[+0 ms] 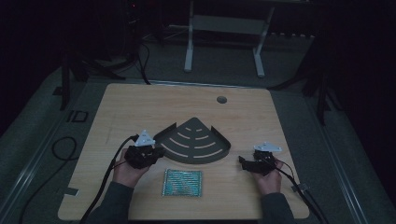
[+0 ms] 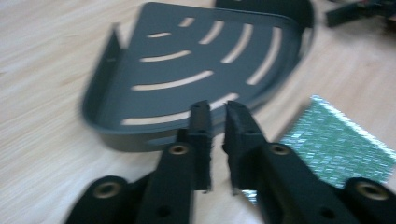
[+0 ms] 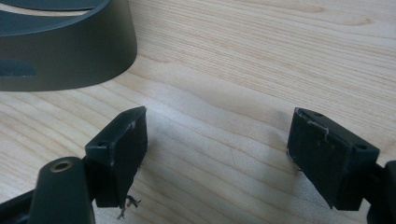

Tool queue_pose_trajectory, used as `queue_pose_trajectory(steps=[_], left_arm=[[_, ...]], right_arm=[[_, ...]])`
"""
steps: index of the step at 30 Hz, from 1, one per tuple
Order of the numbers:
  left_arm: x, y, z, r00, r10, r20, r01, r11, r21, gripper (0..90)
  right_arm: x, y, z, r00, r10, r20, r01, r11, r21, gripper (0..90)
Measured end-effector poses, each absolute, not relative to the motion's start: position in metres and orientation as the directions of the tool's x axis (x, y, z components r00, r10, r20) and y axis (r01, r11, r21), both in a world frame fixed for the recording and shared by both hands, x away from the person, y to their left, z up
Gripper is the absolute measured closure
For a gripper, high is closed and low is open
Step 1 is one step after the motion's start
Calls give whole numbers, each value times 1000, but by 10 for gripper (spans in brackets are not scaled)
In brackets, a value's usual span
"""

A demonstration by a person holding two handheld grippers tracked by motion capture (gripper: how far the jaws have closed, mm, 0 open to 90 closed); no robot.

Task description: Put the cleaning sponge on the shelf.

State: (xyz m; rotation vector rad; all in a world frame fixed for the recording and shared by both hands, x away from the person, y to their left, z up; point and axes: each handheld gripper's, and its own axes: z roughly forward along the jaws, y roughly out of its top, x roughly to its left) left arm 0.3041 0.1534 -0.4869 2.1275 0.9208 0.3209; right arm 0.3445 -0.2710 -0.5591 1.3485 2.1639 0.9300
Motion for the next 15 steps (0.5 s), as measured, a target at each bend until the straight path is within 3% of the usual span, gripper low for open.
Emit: queue_pose_trajectory(steps=[3, 15], left_arm=[[299, 144, -489, 736, 673, -73, 498, -465, 732, 897], [289, 118, -508, 809, 585, -67, 475, -580, 662, 900]], right_arm=[[345, -271, -559, -439, 899, -6, 614, 304, 728, 198], [345, -271, -559, -438, 899, -6, 614, 304, 728, 198]])
